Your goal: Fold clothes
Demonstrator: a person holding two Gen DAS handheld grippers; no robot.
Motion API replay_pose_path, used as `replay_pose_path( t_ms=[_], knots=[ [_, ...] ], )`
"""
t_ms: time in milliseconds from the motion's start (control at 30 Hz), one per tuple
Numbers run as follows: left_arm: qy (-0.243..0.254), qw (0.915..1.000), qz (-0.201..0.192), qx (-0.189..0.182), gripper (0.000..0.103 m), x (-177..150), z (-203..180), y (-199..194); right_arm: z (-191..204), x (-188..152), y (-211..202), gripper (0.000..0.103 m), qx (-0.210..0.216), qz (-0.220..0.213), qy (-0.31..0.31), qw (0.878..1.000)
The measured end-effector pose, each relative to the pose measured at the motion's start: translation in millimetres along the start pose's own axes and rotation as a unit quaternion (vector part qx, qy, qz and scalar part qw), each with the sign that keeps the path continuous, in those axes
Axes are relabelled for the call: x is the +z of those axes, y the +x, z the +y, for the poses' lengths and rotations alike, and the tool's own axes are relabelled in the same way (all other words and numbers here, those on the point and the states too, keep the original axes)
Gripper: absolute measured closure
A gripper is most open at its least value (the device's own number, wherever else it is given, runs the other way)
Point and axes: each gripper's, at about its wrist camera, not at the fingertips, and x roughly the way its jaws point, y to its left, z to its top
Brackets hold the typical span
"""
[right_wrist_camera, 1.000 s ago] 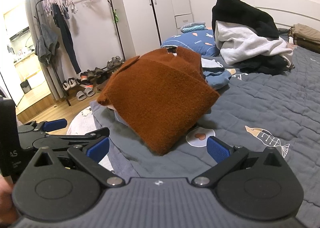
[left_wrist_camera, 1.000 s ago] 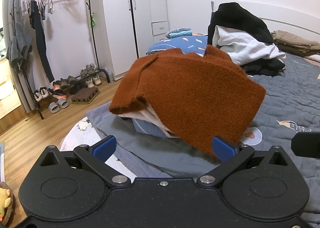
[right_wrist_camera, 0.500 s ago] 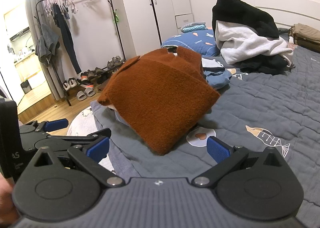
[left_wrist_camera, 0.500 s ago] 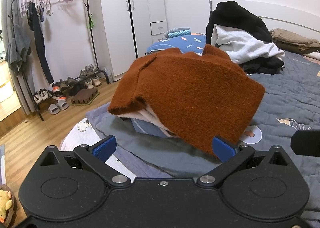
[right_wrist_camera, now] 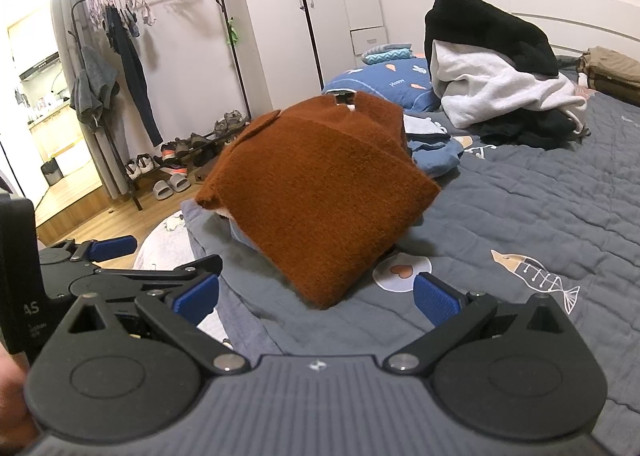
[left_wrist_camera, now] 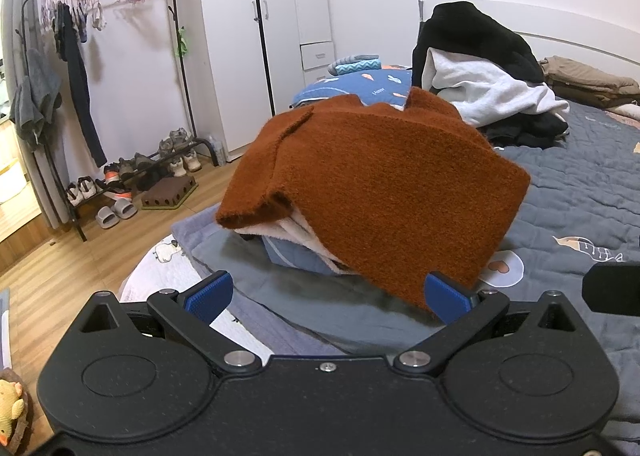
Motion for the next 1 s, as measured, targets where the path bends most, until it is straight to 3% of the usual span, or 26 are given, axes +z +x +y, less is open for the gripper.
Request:
replay_pose_path(
  t_ms=[733,1000],
  knots=[
    [-0.002,1.0000,0.000,-0.009,0.000,0.1,4.6,-0.2,-2.2,0.9,13.4,0.000,-0.017,0.012,-0.004,1.000],
    [-0.034,0.9991,0.007,-0.022,0.000,1.5,19.2,5.8,-20.5,13.5,37.0,0.000,-0.037,0.005,-0.001,0.999]
  ],
)
